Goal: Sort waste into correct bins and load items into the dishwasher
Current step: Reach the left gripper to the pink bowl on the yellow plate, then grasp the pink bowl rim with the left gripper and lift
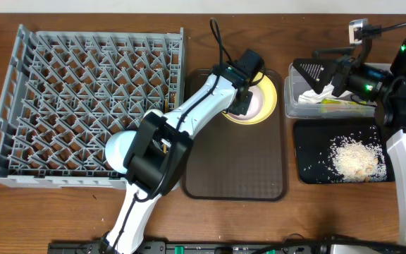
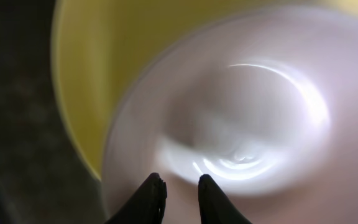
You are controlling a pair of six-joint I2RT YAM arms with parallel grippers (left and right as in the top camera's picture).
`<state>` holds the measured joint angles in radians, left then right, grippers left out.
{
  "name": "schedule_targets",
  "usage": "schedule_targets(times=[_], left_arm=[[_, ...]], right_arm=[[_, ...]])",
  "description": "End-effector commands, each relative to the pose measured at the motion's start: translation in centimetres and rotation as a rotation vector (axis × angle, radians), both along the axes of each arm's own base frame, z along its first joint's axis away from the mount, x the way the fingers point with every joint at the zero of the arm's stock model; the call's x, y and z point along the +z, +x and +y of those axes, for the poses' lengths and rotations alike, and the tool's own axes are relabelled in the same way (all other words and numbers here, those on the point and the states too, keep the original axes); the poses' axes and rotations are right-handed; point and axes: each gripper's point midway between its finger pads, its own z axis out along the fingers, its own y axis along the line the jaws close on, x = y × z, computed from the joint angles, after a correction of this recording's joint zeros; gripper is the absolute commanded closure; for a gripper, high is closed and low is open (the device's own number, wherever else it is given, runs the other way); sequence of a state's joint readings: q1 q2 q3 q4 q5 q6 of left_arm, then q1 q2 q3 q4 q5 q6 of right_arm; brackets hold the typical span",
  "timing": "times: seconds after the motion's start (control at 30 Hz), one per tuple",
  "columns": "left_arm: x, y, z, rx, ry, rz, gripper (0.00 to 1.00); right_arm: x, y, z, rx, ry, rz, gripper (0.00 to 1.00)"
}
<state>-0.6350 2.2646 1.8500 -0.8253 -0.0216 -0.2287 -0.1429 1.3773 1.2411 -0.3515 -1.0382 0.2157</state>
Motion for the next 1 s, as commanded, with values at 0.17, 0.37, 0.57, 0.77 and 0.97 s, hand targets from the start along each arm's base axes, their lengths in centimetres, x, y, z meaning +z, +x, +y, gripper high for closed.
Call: schedule_targets(times=[0.17,0.37,0.57,0.77,0.97], left_arm=[[7.0,0.2,1.4,0.005,0.001,-0.119,0.61],[7.9,-2.3,-3.0,-0.087,-0.201,-0.026,0.53],[7.1,-3.1,-6.1,-0.148,-0.249,-0.068,0.50],[5.4,-3.0,-6.9,-0.146,-0.236,-0.125,0.50],[3.6,-3.5,-6.6,-0.137,-0.231,-0.112,0.51]], right_arm=[[0.0,0.0,0.0,0.004,-0.008,-0.011,0.01],[0.0,0.0,0.0,0.004,-0.008,-0.010,0.01],[0.0,0.0,0.0,0.004,-0.008,-0.011,0.01],[0.0,0.0,0.0,0.004,-0.008,-0.011,0.01],[0.0,0.0,0.0,0.004,-0.008,-0.011,0.01]])
